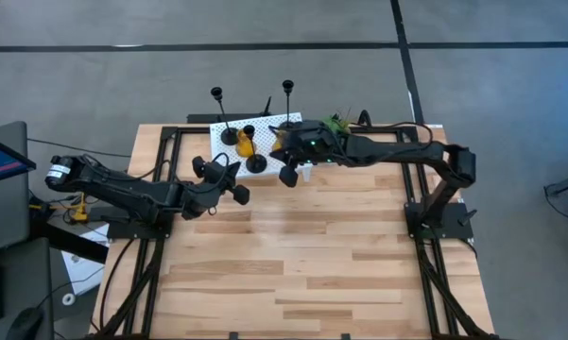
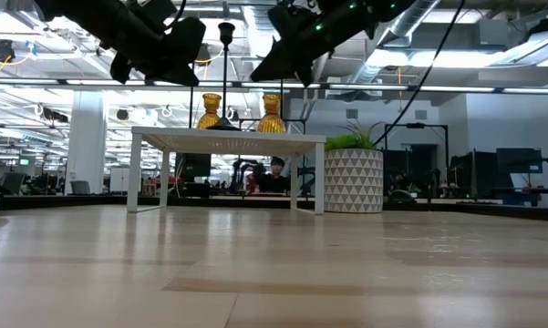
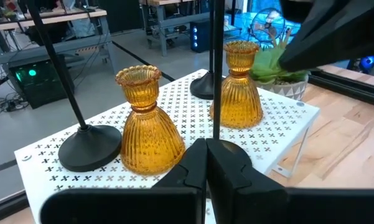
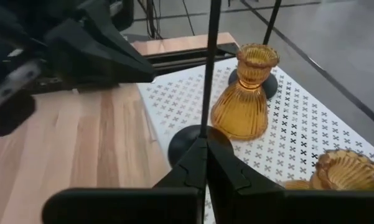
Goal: Pick & Place candle stick holders
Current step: Adjust the candle holders on the shelf
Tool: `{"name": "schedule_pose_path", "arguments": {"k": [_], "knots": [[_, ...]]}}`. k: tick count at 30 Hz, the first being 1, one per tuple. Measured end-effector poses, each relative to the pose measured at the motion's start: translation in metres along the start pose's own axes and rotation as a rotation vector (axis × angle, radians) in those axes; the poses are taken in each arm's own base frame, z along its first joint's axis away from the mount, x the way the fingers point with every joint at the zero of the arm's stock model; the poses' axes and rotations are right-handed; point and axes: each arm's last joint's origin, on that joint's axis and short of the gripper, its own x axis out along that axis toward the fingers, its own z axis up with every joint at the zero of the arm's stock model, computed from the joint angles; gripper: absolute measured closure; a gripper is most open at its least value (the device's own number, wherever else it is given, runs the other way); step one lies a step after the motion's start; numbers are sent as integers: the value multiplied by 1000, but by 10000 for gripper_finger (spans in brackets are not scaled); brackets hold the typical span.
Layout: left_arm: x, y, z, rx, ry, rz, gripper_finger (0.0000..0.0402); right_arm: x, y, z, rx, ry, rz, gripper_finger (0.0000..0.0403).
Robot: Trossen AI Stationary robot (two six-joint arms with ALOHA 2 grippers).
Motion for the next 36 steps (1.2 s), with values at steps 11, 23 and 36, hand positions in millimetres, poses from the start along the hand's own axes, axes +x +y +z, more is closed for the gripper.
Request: {"name": "schedule_pose_path", "arguments": {"k": [11,23,36], "knots": [[24,13,2,-22,62,-79,396,-35,2,-7,-16,-49,50,403],[47,20,3,-9,82,-148,396,-64,1,-13,9,-100,46,403],[78,12,-10,-17,67,-160,396,-71,2,-11,9,-100,46,403]]}}
